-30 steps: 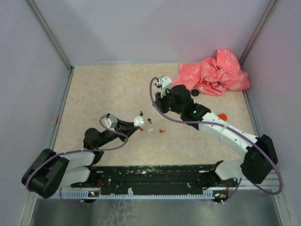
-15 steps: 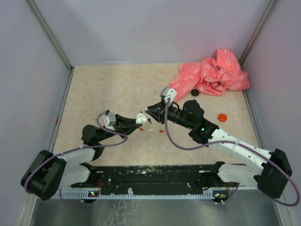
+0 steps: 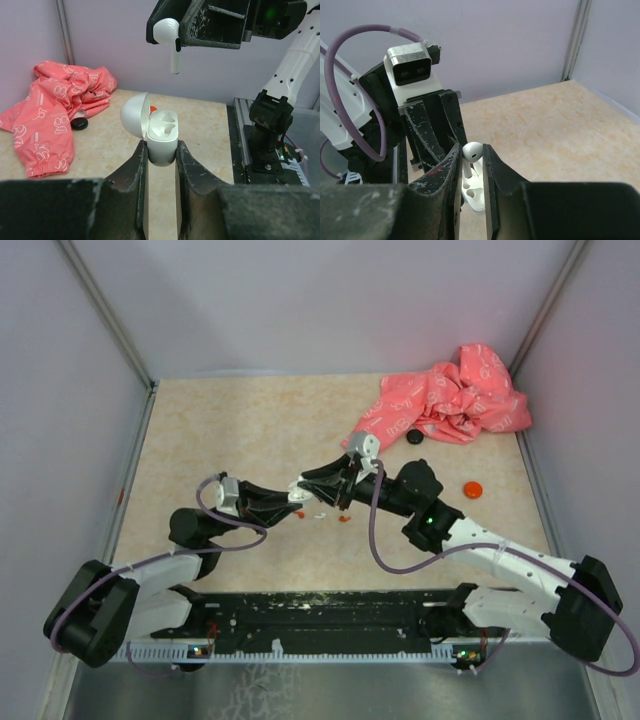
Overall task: Insert the wireless bluetooth earbuds into the charging case
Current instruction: Place the earbud in the charging case.
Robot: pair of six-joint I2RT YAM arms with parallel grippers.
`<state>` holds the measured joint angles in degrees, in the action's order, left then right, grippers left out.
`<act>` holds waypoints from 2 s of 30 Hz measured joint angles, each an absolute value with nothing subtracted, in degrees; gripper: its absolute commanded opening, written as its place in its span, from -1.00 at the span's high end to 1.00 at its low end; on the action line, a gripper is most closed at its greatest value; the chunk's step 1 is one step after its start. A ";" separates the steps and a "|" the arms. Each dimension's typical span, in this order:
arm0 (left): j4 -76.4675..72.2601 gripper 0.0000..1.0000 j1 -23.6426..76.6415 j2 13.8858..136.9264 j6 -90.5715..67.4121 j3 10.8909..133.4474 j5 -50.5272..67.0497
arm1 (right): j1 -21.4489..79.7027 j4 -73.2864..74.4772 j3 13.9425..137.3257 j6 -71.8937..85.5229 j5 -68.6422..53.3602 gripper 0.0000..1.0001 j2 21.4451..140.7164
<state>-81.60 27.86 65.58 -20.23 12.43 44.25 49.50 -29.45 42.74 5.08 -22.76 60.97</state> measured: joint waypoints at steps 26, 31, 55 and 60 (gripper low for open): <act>-85.27 0.99 27.86 64.88 -25.19 12.53 45.45 | 50.94 -32.12 42.26 6.13 -26.68 0.80 65.21; -85.36 0.99 27.86 64.88 -25.69 12.53 45.43 | 50.96 -32.12 42.26 6.11 -26.87 0.80 65.25; -86.35 0.99 27.86 64.01 -27.20 12.43 44.97 | 51.03 -33.50 40.77 6.96 -25.54 0.77 64.49; -86.32 0.99 27.77 63.68 -27.20 12.40 45.01 | 51.03 -33.41 40.77 7.33 -25.56 0.70 64.49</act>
